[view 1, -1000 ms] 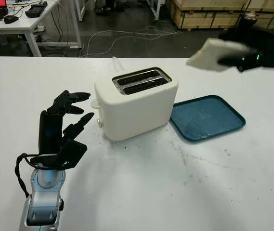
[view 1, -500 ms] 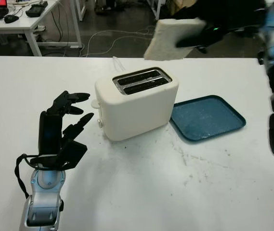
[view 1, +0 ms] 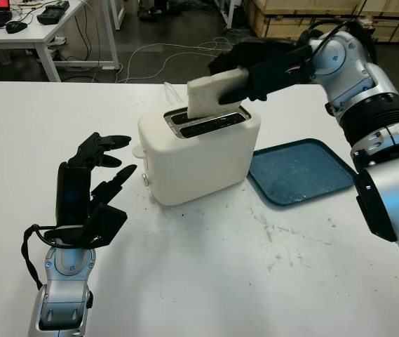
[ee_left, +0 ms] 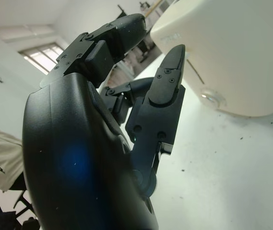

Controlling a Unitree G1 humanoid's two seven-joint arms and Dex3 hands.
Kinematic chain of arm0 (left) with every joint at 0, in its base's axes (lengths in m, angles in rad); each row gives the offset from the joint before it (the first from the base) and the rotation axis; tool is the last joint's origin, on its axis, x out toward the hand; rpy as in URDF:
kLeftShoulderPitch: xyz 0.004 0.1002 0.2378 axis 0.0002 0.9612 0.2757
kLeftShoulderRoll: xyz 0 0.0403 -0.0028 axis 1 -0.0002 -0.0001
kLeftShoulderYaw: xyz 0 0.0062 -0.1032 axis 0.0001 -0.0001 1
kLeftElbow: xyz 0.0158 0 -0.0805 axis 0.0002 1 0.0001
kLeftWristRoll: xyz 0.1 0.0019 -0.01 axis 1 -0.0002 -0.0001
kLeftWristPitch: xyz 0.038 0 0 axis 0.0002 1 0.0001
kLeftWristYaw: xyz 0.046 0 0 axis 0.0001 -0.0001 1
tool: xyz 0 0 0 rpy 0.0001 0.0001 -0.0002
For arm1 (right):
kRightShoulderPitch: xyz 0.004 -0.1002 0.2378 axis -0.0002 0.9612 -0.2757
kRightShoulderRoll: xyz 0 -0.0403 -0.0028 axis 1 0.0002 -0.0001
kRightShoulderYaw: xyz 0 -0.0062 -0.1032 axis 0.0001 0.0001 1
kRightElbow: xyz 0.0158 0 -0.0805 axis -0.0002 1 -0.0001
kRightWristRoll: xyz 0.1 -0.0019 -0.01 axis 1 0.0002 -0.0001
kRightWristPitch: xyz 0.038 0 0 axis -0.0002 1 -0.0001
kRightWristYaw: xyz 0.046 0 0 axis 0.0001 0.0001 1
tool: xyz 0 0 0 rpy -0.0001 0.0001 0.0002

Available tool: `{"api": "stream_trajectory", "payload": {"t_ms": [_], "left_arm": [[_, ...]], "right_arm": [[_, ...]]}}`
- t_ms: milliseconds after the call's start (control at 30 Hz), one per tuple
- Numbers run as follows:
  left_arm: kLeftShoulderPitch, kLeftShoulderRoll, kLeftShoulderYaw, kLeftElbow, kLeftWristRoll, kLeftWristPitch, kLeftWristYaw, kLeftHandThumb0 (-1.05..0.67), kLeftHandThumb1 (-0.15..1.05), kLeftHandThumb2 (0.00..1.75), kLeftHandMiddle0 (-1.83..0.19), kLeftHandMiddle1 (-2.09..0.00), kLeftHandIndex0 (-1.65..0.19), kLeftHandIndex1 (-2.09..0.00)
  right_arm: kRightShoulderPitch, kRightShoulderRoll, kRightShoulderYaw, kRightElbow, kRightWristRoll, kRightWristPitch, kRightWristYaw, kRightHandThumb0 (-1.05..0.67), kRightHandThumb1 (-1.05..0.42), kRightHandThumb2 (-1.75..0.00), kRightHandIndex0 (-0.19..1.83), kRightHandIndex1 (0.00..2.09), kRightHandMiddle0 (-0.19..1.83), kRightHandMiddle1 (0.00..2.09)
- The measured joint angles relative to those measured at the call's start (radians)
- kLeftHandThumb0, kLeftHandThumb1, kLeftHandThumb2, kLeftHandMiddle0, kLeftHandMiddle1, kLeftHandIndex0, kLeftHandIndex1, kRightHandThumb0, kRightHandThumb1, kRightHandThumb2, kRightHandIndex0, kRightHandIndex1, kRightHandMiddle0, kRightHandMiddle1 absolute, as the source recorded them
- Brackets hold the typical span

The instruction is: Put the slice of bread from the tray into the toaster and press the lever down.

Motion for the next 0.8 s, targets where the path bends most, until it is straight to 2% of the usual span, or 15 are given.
{"api": "stream_trajectory", "payload": {"t_ms": [267, 567, 800], "left_arm": [[0.000, 0.000, 0.000, 0.000, 0.001, 0.000, 0.000, -0.22, 0.92, 0.06, -0.47, -1.26, -0.54, -0.74], [0.000, 0.000, 0.000, 0.001, 0.001, 0.000, 0.003, -0.22, 0.92, 0.05, -0.47, -1.26, -0.55, -0.74], [0.000, 0.000, -0.001, 0.005, 0.001, -0.001, 0.008, -0.23, 0.92, 0.06, -0.48, -1.27, -0.55, -0.73]], "right_arm": [[0.000, -0.010, 0.007, 0.005, -0.009, -0.005, 0.029, -0.57, -0.92, -0.35, 1.10, 1.75, 0.90, 1.75], [-0.017, -0.074, -0.013, -0.013, -0.007, -0.008, 0.066, -0.62, -0.92, -0.36, 1.08, 1.75, 0.89, 1.75], [-0.031, -0.063, -0.005, -0.012, -0.008, 0.005, 0.090, -0.58, -0.92, -0.36, 1.09, 1.75, 0.87, 1.75]]}}
